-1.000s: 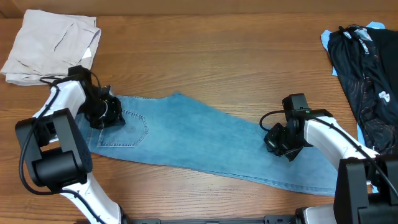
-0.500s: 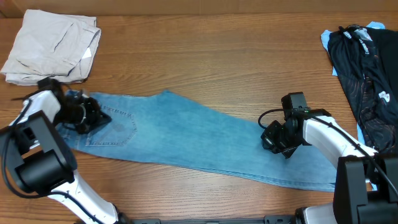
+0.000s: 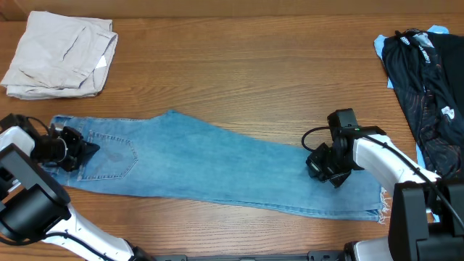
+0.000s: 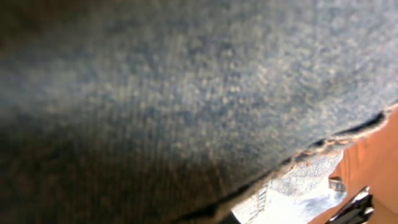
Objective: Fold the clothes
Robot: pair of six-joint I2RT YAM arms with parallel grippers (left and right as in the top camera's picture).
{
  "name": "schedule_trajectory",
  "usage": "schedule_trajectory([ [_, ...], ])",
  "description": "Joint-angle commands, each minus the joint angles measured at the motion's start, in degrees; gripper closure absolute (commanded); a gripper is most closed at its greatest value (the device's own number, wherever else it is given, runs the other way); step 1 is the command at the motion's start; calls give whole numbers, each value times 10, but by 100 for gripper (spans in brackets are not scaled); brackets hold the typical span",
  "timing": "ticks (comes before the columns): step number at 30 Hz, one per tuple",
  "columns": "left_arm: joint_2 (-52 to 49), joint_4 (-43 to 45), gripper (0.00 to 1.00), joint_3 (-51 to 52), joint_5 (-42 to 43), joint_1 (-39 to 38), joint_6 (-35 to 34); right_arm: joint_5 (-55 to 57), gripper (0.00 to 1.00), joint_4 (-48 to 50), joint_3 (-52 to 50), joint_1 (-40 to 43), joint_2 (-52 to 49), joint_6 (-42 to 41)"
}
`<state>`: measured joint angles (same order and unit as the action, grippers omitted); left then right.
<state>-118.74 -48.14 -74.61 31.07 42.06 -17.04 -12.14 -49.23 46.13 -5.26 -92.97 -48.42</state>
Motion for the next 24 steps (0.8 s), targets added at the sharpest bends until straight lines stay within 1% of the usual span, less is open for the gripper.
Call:
schedule_trajectory([
  [1,-51,28,96,19,-191,37,-18,85,96,-21,-8,5,-15,-29],
  [5,-51,26,96,19,-190,35,-16,89,96,-38,-8,5,-15,-42],
  [9,-51,25,96,19,-182,35,-16,115,96,-21,-8,5,-15,-42],
  [17,-51,30,96,19,-96,35,3,121,96,57,-8,5,-33,-38],
  [20,-51,31,96,19,-80,35,3,114,96,103,-8,5,-59,-30],
  [21,-51,32,96,19,-69,35,3,92,96,143,-7,5,-75,-26],
  [24,-51,34,96,19,-56,35,3,93,96,191,-1,5,-98,-19],
])
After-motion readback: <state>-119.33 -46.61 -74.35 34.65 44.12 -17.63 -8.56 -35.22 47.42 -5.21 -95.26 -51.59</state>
